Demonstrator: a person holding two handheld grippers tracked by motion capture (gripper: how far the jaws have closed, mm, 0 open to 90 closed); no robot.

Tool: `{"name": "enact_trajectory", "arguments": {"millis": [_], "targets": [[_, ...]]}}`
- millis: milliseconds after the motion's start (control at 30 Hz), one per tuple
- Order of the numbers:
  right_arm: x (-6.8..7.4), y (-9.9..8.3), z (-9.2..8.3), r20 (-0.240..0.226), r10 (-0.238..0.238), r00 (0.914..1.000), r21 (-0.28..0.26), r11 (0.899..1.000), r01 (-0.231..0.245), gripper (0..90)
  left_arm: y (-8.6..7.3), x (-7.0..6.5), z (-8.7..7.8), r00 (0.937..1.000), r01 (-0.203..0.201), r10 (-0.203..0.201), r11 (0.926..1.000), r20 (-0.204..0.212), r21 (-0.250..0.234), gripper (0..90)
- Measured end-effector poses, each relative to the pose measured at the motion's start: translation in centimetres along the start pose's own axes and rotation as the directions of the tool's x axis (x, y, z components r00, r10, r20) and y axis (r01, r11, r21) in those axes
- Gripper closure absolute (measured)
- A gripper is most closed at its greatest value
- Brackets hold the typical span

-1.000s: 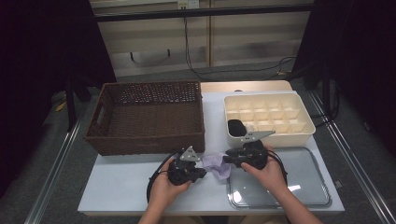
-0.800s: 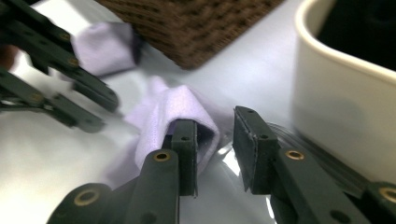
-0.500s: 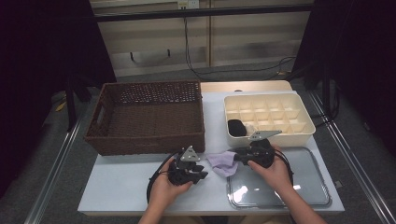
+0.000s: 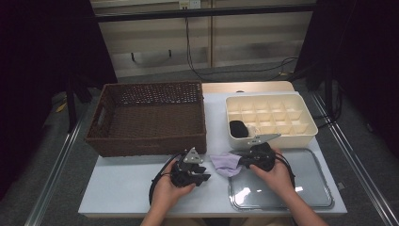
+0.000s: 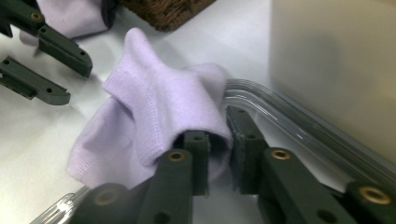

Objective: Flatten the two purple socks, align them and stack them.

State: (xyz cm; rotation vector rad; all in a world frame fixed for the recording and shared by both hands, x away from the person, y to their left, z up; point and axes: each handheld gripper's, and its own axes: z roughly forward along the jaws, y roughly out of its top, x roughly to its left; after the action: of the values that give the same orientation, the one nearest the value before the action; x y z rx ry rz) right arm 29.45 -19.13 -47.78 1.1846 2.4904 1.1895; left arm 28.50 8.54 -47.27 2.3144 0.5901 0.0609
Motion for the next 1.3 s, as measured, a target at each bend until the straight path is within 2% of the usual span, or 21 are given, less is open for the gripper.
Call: {"name": "enact_trajectory", "arguments": {"millis": [100,167,267,400,433,500,600,733,867,933,1033,1167,1233,1300], "targets": [[0.3,0.3,0.4,0.007,-0.02,0.9998,0.005,1.0,0.02,81.0,0.0,0.0,0.0,1.0,-0.002,0.002,1.0,-0.002,0.002,63.1],[0.3,0.5,0.7,0.016,-0.016,0.9998,-0.004,1.0,0.016,73.9,0.0,0.0,0.0,1.0,0.003,-0.003,1.0,-0.004,-0.002,62.5],[0.1,0.6,0.7,0.033,-0.023,0.9992,-0.008,1.0,0.024,71.7,-0.1,0.1,-0.2,1.0,-0.008,0.008,1.0,-0.001,0.004,62.0],[-0.6,0.0,-0.2,0.036,0.008,0.9993,-0.023,1.0,-0.007,66.7,-0.2,0.0,-0.1,1.0,0.004,-0.004,1.0,0.001,-0.003,61.9],[-0.7,-0.2,-0.4,0.033,0.012,0.9994,-0.03,0.999,-0.011,66.2,-0.1,0.1,-0.1,1.0,-0.005,0.005,0.9999,-0.005,0.01,61.6],[-0.9,-0.5,-1.1,0.039,0.014,0.9991,-0.034,0.999,-0.012,65.1,-0.1,0.1,-0.1,0.9999,-0.014,0.014,0.9999,-0.001,0.008,60.8],[-1.0,-0.6,-1.8,0.038,0.011,0.9992,-0.05,0.999,-0.009,64.8,0.0,0.0,-0.1,1.0,-0.007,0.007,1.0,0.0,-0.002,59.9],[-0.2,-0.2,-2.8,0.008,-0.001,1.0,-0.086,0.996,0.002,65.9,0.0,0.0,-0.1,1.0,-0.007,0.007,1.0,0.001,0.002,59.7],[1.2,0.9,-3.2,0.0,-0.046,0.9989,-0.117,0.992,0.046,65.6,0.0,0.0,-0.1,1.0,0.001,-0.001,1.0,-0.006,-0.002,59.3],[1.9,1.5,-3.0,-0.011,-0.065,0.9978,-0.109,0.992,0.064,65.6,0.0,0.1,-0.2,1.0,-0.001,0.001,1.0,-0.007,0.002,59.3],[2.3,1.7,-2.2,-0.012,-0.072,0.9973,-0.086,0.994,0.07,66.2,-0.1,0.0,-0.1,1.0,0.005,-0.005,1.0,-0.005,-0.006,59.1],[2.5,1.6,-0.9,-0.066,-0.077,0.9948,-0.075,0.995,0.072,66.3,0.0,0.0,-0.2,1.0,0.001,-0.001,1.0,-0.005,-0.002,59.1],[3.0,1.6,-0.3,-0.083,-0.093,0.9922,-0.073,0.994,0.087,64.3,0.0,0.0,-0.1,1.0,0.006,-0.006,1.0,0.0,-0.003,59.0],[3.3,1.6,0.4,-0.078,-0.105,0.9914,-0.042,0.994,0.102,61.6,0.0,0.1,-0.1,1.0,0.005,-0.005,1.0,-0.002,-0.001,58.7]]}}
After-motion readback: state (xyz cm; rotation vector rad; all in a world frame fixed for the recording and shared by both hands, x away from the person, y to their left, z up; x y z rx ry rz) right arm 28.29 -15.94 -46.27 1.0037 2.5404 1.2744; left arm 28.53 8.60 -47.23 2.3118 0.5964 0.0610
